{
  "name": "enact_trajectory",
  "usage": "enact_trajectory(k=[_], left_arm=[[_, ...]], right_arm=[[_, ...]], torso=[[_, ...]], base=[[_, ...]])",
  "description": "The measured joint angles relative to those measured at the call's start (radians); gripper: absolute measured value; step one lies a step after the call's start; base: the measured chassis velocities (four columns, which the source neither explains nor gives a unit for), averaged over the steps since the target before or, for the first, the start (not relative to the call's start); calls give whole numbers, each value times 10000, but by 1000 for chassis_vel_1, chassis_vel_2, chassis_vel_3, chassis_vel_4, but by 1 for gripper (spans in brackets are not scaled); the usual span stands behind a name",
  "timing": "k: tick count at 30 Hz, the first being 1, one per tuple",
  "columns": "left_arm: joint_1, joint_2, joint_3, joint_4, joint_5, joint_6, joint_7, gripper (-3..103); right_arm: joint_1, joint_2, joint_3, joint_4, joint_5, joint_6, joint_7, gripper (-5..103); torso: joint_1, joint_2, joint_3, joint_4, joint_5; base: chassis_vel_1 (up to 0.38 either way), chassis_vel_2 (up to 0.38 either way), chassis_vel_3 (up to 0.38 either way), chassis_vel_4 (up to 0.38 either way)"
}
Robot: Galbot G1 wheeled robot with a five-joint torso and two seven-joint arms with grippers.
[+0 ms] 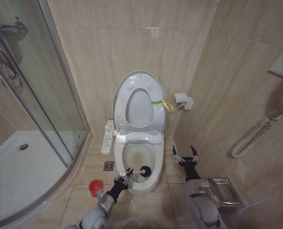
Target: Open the toilet lid, clean the toilet bowl with a toilet brush, close the toilet lid, and flush.
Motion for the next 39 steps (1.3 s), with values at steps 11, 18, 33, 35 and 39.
enact_trajectory(k=[11, 18, 33, 35, 39], left_arm=[[-721, -35, -187, 1308, -247, -97, 231, 19], [-347, 271, -24, 222, -232, 56, 174, 19], [-207, 514, 80, 503, -116, 89, 68, 19], [-227, 509, 58, 568, -130, 83, 69, 19], [-142, 575, -140, 283, -3, -73, 90, 19]], right_arm=[[0, 0, 0, 0, 0, 0, 0, 100], [0, 0, 0, 0, 0, 0, 1, 100], [0, 0, 0, 0, 0, 0, 0, 100], [0, 0, 0, 0, 0, 0, 0, 100], [0, 0, 0, 0, 0, 0, 0, 100]], torso=[[1, 0, 1, -1, -1], [1, 0, 0, 0, -2], [0, 0, 0, 0, 0], [0, 0, 0, 0, -1], [1, 0, 1, 0, 2]], base=[[0, 0, 0, 0], [0, 0, 0, 0], [0, 0, 0, 0], [0, 0, 0, 0], [0, 0, 0, 0]])
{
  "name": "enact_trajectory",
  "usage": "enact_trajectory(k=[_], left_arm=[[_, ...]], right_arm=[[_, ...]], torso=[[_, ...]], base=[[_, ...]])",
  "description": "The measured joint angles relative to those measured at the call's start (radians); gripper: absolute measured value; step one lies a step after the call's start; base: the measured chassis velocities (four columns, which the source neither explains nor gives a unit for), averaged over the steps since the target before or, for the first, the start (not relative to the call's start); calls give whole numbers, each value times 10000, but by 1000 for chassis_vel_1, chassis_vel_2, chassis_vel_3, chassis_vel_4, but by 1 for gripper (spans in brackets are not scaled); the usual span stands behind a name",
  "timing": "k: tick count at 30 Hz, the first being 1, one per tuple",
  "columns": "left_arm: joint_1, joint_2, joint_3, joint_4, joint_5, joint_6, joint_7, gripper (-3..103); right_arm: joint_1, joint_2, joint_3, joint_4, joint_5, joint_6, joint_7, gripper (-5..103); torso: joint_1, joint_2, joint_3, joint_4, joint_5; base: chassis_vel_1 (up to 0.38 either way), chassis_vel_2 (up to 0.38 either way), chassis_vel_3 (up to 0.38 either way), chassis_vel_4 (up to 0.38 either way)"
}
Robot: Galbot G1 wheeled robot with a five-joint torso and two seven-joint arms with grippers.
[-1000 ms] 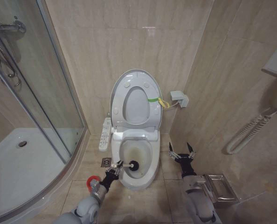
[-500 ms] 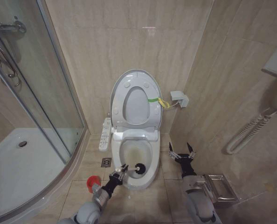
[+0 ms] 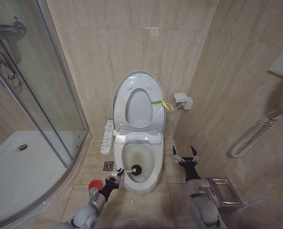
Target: Open the toilet lid, clean the toilet bowl with a toilet brush, close the toilet lid, and flush.
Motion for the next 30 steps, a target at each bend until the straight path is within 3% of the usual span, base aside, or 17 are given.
enact_trajectory(k=[8, 15, 26, 30], left_arm=[[217, -384, -935, -225, 1461, -1123, 602, 19], [190, -704, -1556, 269, 1916, -1936, 1199, 19], [159, -664, -2439, -492, 2208, -1877, 1270, 19], [55, -723, -2718, -984, 2299, -1575, 1048, 19]], right_arm=[[0, 0, 0, 0, 0, 0, 0, 100], [0, 0, 0, 0, 0, 0, 0, 100], [0, 0, 0, 0, 0, 0, 0, 100], [0, 0, 0, 0, 0, 0, 0, 100]], torso=[[0, 0, 0, 0, -2], [0, 0, 0, 0, -2], [0, 0, 0, 0, -2], [0, 0, 0, -1, -1]], base=[[0, 0, 0, 0], [0, 0, 0, 0], [0, 0, 0, 0], [0, 0, 0, 0]])
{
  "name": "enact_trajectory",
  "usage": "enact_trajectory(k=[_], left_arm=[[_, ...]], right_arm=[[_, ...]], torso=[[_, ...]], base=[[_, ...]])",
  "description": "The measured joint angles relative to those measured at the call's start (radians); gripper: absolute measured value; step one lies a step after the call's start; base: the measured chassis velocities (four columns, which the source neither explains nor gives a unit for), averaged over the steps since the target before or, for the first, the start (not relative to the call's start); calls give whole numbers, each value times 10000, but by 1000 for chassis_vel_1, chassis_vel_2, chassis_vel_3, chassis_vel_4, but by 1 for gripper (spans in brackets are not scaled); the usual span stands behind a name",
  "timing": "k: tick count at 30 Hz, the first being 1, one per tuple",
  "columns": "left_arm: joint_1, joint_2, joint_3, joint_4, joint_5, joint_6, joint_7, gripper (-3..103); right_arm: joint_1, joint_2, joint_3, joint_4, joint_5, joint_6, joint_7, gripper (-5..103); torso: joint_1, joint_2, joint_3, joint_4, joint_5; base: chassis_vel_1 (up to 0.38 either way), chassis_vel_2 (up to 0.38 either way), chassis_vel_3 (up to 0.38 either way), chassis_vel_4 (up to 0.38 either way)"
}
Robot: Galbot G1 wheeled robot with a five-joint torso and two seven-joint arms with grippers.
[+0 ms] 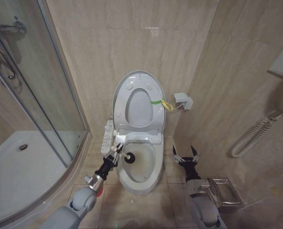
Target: Open the toilet lid, clean the toilet bowl with a toilet brush, close the toilet lid, and flush.
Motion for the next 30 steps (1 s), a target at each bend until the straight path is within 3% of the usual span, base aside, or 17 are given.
enact_trajectory(k=[8, 14, 21, 30], left_arm=[[212, 184, -224, -1104, 204, 764, -532, 19], [1036, 559, -494, -2216, 454, 1273, -989, 19], [2097, 735, -1172, -3291, 746, 1468, -1220, 19], [3666, 1001, -2175, -3999, 928, 1254, -1244, 19]], right_arm=[[0, 0, 0, 0, 0, 0, 0, 100], [0, 0, 0, 0, 0, 0, 0, 100], [0, 0, 0, 0, 0, -1, 1, 100], [0, 0, 0, 0, 0, 0, 0, 100]], torso=[[0, 0, 0, 0, -1], [0, 0, 0, 2, -1], [-1, 0, -1, 0, 0], [-1, 0, -1, 1, -1]], base=[[0, 0, 0, 0], [0, 0, 0, 0], [0, 0, 0, 0], [0, 0, 0, 0]])
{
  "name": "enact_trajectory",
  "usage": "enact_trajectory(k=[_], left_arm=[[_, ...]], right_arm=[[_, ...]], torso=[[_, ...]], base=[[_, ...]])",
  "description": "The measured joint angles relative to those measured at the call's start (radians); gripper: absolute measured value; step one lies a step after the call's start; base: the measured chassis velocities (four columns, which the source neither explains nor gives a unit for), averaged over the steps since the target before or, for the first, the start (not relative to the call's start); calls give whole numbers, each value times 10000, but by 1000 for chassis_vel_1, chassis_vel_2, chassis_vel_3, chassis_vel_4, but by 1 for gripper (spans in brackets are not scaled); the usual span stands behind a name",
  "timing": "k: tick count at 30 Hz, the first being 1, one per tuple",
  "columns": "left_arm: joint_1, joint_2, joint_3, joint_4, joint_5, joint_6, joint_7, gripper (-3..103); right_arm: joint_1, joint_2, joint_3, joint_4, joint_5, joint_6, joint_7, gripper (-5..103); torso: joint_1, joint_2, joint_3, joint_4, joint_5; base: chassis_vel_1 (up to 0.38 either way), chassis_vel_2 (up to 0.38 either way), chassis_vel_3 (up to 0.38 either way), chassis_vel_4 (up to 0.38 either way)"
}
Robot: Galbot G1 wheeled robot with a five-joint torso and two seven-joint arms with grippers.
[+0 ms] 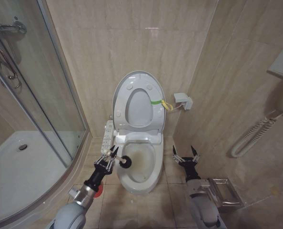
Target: Open the toilet lid, clean the toilet bowl with a toilet brush, close the toilet lid, and flush.
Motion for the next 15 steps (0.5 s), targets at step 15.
enact_trajectory(k=[15], left_arm=[[715, -2, -1539, 386, -596, 171, -730, 19]], right_arm=[[0, 0, 0, 0, 0, 0, 0, 100]], torso=[[0, 0, 1, -1, -1]], base=[[0, 0, 0, 0]])
